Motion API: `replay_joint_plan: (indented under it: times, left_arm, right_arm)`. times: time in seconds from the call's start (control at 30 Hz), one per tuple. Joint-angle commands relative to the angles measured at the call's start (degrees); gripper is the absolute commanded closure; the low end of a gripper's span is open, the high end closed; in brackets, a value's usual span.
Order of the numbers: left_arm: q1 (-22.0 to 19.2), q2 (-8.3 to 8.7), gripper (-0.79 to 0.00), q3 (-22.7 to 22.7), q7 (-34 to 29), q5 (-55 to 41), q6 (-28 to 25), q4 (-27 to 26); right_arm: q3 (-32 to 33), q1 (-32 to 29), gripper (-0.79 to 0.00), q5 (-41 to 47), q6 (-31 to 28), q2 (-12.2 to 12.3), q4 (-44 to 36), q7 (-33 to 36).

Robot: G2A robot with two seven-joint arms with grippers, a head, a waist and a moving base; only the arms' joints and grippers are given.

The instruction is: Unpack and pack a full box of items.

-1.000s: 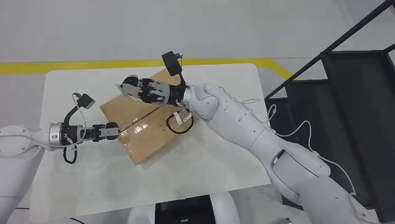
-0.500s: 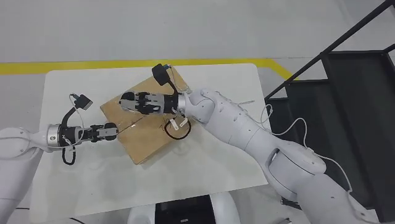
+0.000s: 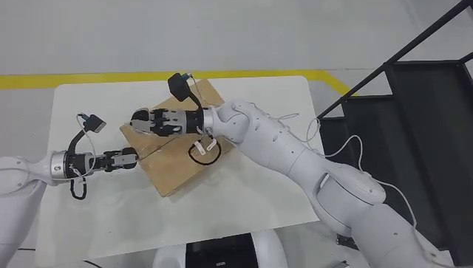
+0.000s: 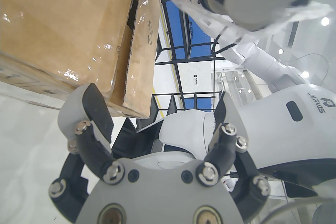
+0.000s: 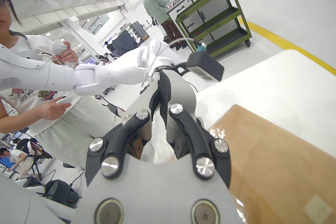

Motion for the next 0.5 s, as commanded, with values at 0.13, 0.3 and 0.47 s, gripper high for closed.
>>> replay_joint_plan:
  times: [0.13,0.3,0.47]
  left_arm:
    - [0.36,-0.01,-0.785,-0.23,0.11,-0.04,0.20,-0.21]
    - [0.16,0.04,-0.785,-0.94,0.18,-0.34,0.26,-1.01]
    - [0.82,0.23,-0.785,-2.81,0.69,-1.86,-0.13,-2.08]
  right_arm:
    - [-0.60,0.43,0.000,-4.25,0.00,0.00,-0.38,-4.04]
    - [-1.40,1.41,0.000,-7.66,0.00,0.30,1.46,-6.18]
    - [-2.08,2.29,0.000,-10.59,0.00,0.80,1.62,-8.72]
